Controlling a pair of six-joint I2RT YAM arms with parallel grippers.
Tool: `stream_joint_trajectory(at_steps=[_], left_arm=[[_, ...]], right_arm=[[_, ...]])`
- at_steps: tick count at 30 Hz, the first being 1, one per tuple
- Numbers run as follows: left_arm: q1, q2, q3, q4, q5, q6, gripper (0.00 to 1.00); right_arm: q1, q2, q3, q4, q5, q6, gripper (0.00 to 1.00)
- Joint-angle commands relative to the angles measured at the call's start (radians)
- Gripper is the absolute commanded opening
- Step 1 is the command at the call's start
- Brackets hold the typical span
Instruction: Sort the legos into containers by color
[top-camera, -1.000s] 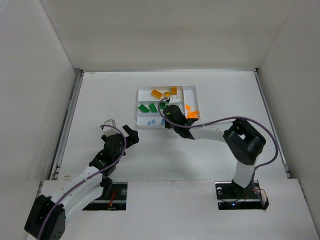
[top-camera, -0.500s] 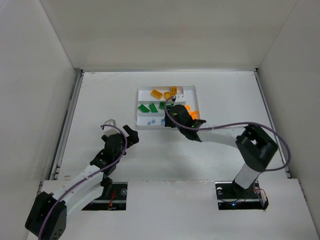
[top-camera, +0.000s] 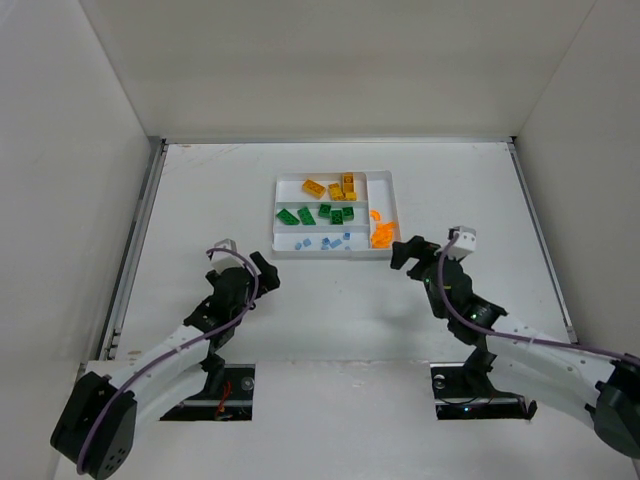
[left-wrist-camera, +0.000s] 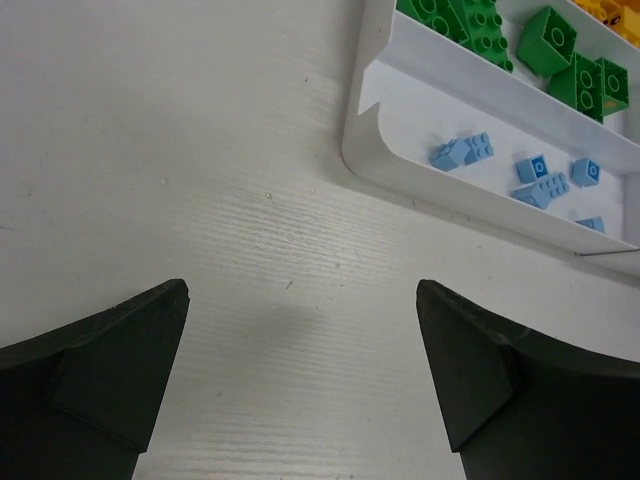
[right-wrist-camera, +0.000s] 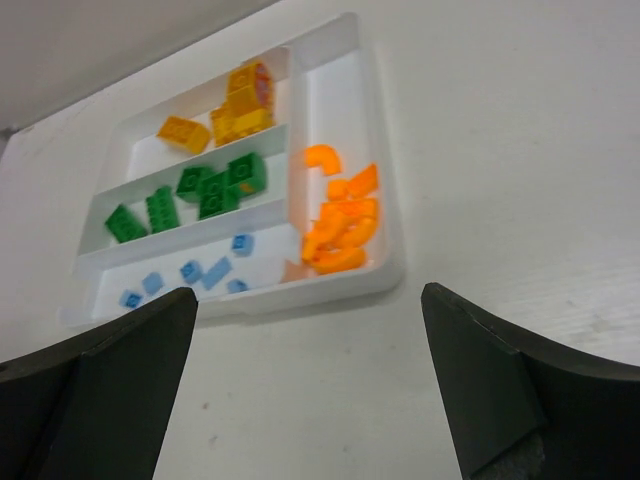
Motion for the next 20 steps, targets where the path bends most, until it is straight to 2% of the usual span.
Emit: stream_joint_trajectory(at_steps=[1, 9, 15, 20], left_arm=[[-0.005, -0.031, 0.059, -0.020, -0.013, -0.017, 1.00], [0.101, -0.195, 0.079, -0.230, -0.025, -0.060, 1.00], [0.164, -0.203, 0.058, -0.272, 0.016, -0.152, 1.00], [0.161, -0.198, 0.084, -0.276, 0.048, -0.141, 1.00]], right_arm=[[-0.026, -0.080, -0.056, -0.044, 0.105, 0.108, 1.00], [-0.132, -0.143, -0.163, -0.100, 0.105, 0.240, 1.00], [-0.146, -0.135, -0.174, -0.094, 0.102, 0.249, 1.00], [-0.118, -0.148, -0.177, -0.098, 0.125, 0.246, 1.00]])
